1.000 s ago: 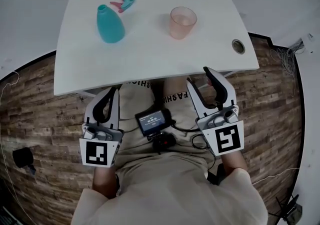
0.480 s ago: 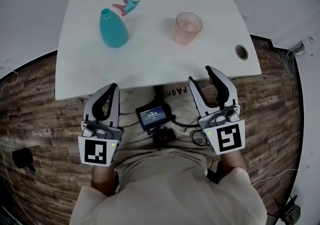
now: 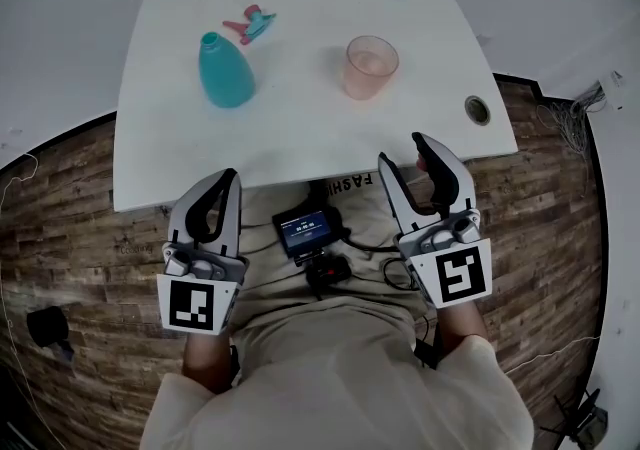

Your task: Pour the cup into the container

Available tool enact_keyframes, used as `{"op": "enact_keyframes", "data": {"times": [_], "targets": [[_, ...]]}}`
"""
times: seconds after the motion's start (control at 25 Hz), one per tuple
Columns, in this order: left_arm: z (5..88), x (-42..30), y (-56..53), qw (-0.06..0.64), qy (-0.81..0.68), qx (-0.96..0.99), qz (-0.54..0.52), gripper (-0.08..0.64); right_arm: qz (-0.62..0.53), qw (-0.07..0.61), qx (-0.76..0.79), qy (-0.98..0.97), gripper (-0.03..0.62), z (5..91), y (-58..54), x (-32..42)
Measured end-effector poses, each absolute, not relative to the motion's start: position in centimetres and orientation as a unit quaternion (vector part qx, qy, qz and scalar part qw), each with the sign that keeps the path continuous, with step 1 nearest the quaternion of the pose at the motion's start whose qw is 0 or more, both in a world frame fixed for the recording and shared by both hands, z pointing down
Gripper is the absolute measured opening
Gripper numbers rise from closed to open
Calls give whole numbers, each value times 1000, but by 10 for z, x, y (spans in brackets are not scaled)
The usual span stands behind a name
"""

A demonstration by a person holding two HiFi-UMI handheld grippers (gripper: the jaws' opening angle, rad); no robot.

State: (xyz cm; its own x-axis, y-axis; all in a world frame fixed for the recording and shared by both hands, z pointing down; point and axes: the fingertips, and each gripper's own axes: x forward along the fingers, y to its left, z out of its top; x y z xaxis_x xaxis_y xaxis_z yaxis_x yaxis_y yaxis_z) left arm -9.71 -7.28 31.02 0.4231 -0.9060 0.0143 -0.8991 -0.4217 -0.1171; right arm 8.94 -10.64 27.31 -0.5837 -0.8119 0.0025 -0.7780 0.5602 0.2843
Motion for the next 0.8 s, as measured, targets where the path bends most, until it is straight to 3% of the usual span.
{"op": "enact_keyframes", "data": {"times": [0.8], "targets": [[245,-77,-98,77,488,-868,-52,11,-117,47,434,-892,184,234,-124,68]]}}
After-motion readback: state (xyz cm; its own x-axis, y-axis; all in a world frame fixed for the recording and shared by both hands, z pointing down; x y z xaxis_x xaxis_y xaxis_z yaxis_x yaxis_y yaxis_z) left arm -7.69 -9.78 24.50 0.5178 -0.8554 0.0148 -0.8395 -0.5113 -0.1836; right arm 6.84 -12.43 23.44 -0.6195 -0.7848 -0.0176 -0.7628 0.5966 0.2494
